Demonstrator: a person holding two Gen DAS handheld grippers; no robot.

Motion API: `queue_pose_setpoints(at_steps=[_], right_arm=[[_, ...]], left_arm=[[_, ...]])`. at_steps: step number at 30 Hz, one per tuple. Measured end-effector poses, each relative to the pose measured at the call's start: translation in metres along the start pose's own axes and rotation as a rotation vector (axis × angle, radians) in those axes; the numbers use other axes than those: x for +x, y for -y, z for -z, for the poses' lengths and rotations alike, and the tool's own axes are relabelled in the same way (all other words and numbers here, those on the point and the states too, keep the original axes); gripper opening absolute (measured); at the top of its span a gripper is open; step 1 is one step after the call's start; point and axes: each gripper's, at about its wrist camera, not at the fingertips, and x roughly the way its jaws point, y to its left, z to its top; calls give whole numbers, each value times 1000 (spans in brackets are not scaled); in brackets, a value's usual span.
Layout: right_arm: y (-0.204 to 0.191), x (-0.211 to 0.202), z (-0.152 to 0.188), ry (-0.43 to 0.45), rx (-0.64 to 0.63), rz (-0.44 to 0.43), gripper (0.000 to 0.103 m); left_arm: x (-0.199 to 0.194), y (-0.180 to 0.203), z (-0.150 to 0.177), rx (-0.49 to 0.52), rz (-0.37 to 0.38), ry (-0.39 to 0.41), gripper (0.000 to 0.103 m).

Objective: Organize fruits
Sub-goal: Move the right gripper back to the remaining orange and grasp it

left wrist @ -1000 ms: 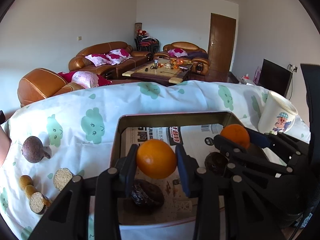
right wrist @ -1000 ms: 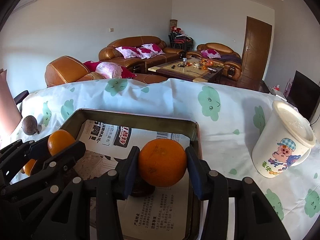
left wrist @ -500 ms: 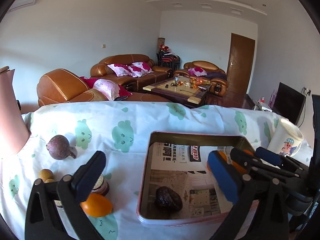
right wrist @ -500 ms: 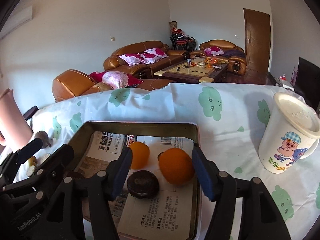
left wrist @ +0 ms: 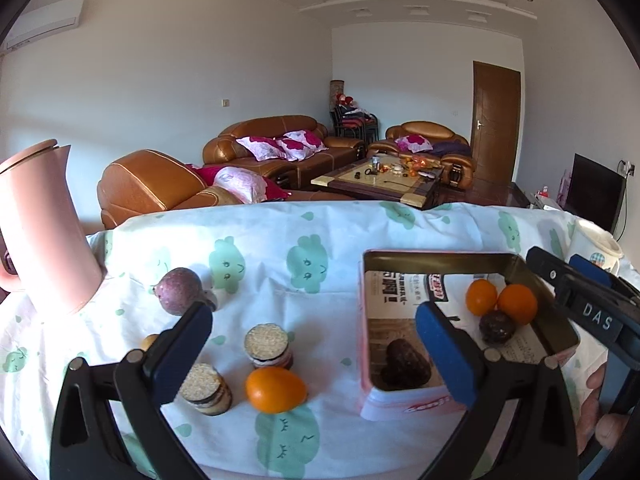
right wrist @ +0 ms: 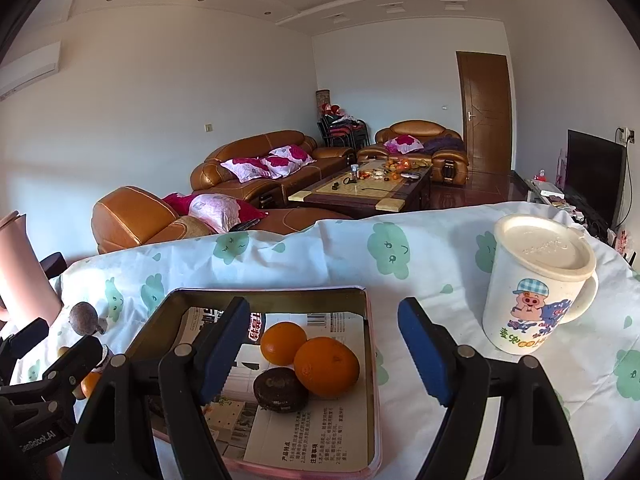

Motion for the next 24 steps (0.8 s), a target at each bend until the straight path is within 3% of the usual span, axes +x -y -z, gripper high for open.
queue_pose_setpoints(at_steps=[10,24], right_arm=[[-7,-10,12,-1,44,28,78],[-54,-29,29,-8,21,6,78]], left_arm=[[-3,-23,10,28,-56,-15,103],[-5,-61,15,7,-71,-46,103]])
